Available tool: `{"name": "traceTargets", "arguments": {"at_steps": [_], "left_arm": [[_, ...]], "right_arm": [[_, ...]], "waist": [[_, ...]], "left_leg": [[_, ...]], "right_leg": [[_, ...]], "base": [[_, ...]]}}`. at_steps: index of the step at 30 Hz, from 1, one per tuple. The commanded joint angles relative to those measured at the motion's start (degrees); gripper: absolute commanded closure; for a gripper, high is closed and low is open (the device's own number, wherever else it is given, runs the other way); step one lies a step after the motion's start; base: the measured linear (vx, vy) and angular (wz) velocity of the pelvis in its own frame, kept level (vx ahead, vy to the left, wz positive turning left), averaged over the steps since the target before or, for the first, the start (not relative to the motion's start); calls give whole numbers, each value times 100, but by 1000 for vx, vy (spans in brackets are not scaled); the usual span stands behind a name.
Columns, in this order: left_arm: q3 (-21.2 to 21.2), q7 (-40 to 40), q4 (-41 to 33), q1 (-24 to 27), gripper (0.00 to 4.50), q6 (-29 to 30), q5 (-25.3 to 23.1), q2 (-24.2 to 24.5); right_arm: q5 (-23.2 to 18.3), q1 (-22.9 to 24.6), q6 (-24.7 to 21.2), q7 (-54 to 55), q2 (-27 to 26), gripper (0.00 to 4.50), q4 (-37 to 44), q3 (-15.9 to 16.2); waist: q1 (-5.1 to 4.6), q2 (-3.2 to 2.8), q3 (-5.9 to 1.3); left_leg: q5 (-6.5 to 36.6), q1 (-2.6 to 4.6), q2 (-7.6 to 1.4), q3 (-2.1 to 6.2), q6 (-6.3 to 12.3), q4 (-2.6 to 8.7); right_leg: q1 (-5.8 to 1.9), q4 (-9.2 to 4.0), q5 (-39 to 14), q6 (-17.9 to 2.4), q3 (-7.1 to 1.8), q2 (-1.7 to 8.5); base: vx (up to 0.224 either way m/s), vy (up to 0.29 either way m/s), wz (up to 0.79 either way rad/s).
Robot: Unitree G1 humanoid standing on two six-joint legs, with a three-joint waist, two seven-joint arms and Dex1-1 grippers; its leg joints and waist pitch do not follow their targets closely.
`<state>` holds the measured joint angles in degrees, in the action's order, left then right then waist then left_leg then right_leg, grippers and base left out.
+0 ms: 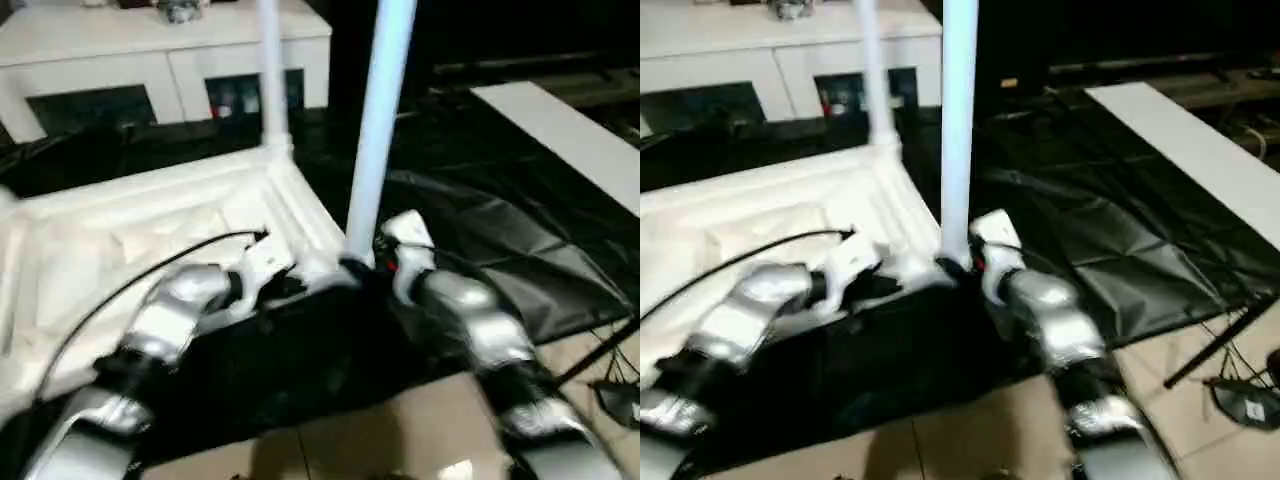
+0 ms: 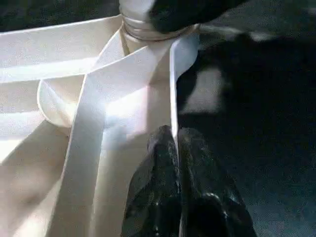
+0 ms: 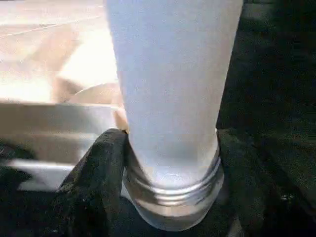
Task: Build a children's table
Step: Rotate leg to tighten
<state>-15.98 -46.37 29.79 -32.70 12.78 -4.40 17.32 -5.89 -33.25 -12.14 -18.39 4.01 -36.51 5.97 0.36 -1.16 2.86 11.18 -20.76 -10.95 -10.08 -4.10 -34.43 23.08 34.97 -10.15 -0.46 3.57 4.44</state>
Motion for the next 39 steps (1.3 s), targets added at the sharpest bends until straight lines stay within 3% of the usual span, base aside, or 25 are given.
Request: {"name": "traceTargets", "arguments": {"at_steps": [1,5,9,12,14,17,21,27,34,39], "left_arm": [[-90,386,67,-229,450,60,3,-351],[27,988,429,-443,450,157,-126,-664],[66,1033,534,-486,450,-17,-155,-755],[52,861,438,-378,450,-180,-116,-633],[47,814,408,-343,450,-213,-104,-598],[-8,553,165,-158,450,-317,-74,-404],[-39,214,-128,52,450,-404,-31,-149],[-102,-668,-344,348,450,-791,188,371],[-90,-1486,-688,526,450,-820,480,727],[-93,-1669,-852,569,450,-752,616,817]], "right_arm": [[130,-101,-210,903,-262,195,-609,-177],[84,-305,-90,1609,-670,199,-1057,-382],[262,-461,289,1460,-900,199,-1270,-160],[299,-441,531,1255,-795,129,-1041,-151],[270,-431,555,1231,-776,124,-968,-194],[294,-280,592,970,-510,90,-440,-140],[294,29,400,370,-76,59,298,-6],[-30,596,216,-1741,948,40,1320,446],[-347,737,176,-2929,1412,40,1403,525],[-361,679,169,-3191,1481,40,1224,532]], "waist": [[-9,-12,-324],[2,-26,-339],[12,8,-348],[14,2,-360],[15,0,-366],[13,-4,-371],[30,-2,-385],[72,-39,-375],[100,-21,-350],[176,-6,-362]], "left_leg": [[1812,63,-156,88,-179,462],[1709,72,-163,78,-149,460],[1594,25,-161,69,-36,464],[1513,11,-170,70,13,464],[1473,4,-170,67,50,460],[1383,3,-182,63,78,462],[1005,-23,-185,46,261,432],[1115,-6,-201,43,328,427],[1440,25,-220,47,225,451],[1163,27,-220,34,233,441]], "right_leg": [[-197,-532,-2250,-1052,-249,348],[-180,-525,-1945,-1087,-254,337],[-224,-494,-1650,-1125,-249,345],[-232,-479,-1534,-1122,-249,349],[-241,-473,-1443,-1146,-250,349],[-250,-444,-1244,-1222,-249,339],[-292,-386,-668,-1356,-257,334],[-299,-380,-646,-1418,-260,327],[-270,-423,-1136,-1438,-269,345],[-264,-386,-897,-1469,-270,339]], "base": [[0,0,0],[0,0,0],[0,0,0],[0,0,0],[0,0,0],[0,0,0],[0,0,0],[0,0,0],[0,0,0],[0,0,0]]}}
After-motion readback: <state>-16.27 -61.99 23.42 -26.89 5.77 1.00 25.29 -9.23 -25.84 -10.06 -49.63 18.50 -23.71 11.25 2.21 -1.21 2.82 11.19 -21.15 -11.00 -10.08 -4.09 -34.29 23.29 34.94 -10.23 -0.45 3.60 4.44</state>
